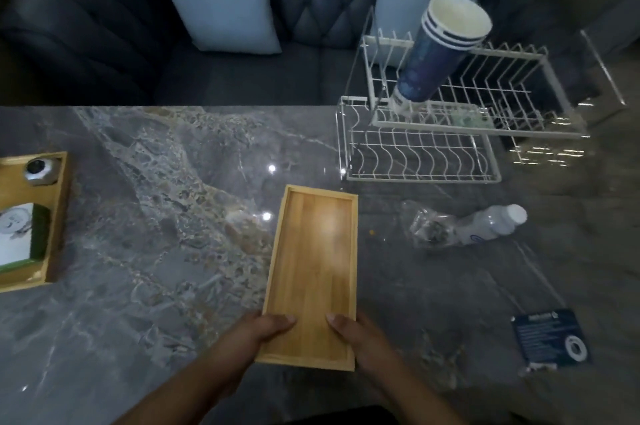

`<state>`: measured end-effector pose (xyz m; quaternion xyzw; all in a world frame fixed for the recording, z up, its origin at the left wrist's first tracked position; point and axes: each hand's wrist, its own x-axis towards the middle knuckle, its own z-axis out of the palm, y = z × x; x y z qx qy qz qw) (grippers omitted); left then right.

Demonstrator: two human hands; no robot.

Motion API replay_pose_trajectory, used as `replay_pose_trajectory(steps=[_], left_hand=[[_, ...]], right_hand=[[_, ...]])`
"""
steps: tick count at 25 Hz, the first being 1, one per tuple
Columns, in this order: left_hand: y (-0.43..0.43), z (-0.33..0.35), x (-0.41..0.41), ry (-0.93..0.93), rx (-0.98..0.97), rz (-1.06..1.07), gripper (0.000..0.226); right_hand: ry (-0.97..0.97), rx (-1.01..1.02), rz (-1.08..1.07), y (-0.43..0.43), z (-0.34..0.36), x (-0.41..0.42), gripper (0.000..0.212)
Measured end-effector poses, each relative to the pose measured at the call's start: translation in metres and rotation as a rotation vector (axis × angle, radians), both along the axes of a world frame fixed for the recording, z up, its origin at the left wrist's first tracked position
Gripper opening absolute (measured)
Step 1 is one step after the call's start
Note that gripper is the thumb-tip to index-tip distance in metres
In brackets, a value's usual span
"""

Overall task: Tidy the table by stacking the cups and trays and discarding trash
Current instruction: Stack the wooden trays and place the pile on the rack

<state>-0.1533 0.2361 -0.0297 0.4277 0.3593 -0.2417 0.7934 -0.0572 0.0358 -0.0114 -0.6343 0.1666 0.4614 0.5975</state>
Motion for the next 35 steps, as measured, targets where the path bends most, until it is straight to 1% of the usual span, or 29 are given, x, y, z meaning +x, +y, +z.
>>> replay_pose_trajectory(steps=[3, 5, 7, 9, 12, 13, 16, 19, 23, 27, 30, 32, 35], left_hand=[[-0.033, 0.008, 0.032, -0.014, 0.006, -0.031, 0.063], [-0.057, 0.013, 0.054, -0.029, 0.016, -0.018, 0.058], [-0.082, 0.016, 0.074, -0.053, -0.002, 0.002, 0.052], [-0.104, 0.018, 0.089, -0.054, -0.001, 0.034, 0.054], [-0.130, 0.023, 0.114, -0.012, 0.069, 0.084, 0.078], [-0.135, 0.026, 0.122, -0.008, 0.092, 0.090, 0.083], [-0.140, 0.032, 0.145, -0.016, 0.119, 0.098, 0.083], [-0.133, 0.038, 0.168, -0.012, 0.157, 0.118, 0.083], [-0.119, 0.037, 0.196, 0.000, 0.199, 0.094, 0.073], [-0.090, 0.029, 0.229, -0.008, 0.195, 0.076, 0.065], [-0.083, 0.026, 0.245, -0.064, 0.155, 0.140, 0.057], [-0.082, 0.019, 0.253, -0.084, 0.136, 0.184, 0.046], [-0.092, 0.013, 0.269, -0.076, 0.132, 0.334, 0.030]], right_hand=[[-0.021, -0.011, -0.039, -0.038, 0.003, 0.023, 0.039], [-0.040, -0.013, -0.051, -0.061, 0.006, 0.045, 0.035], [-0.082, -0.007, -0.017, -0.082, 0.009, 0.070, 0.028], [-0.109, -0.039, 0.027, -0.099, 0.012, 0.094, 0.024], [-0.128, -0.042, 0.055, -0.117, 0.019, 0.126, 0.027], [-0.127, -0.030, 0.050, -0.121, 0.022, 0.135, 0.028], [-0.122, 0.012, 0.022, -0.124, 0.027, 0.160, 0.036], [-0.129, 0.047, -0.004, -0.114, 0.032, 0.182, 0.034], [-0.102, 0.089, -0.024, -0.096, 0.037, 0.206, 0.031], [-0.099, 0.079, -0.039, -0.068, 0.031, 0.236, 0.038], [-0.101, 0.115, -0.010, -0.057, 0.031, 0.261, 0.035], [-0.127, 0.103, 0.015, -0.049, 0.028, 0.277, 0.033], [-0.145, 0.095, 0.027, -0.045, 0.017, 0.298, 0.037]])
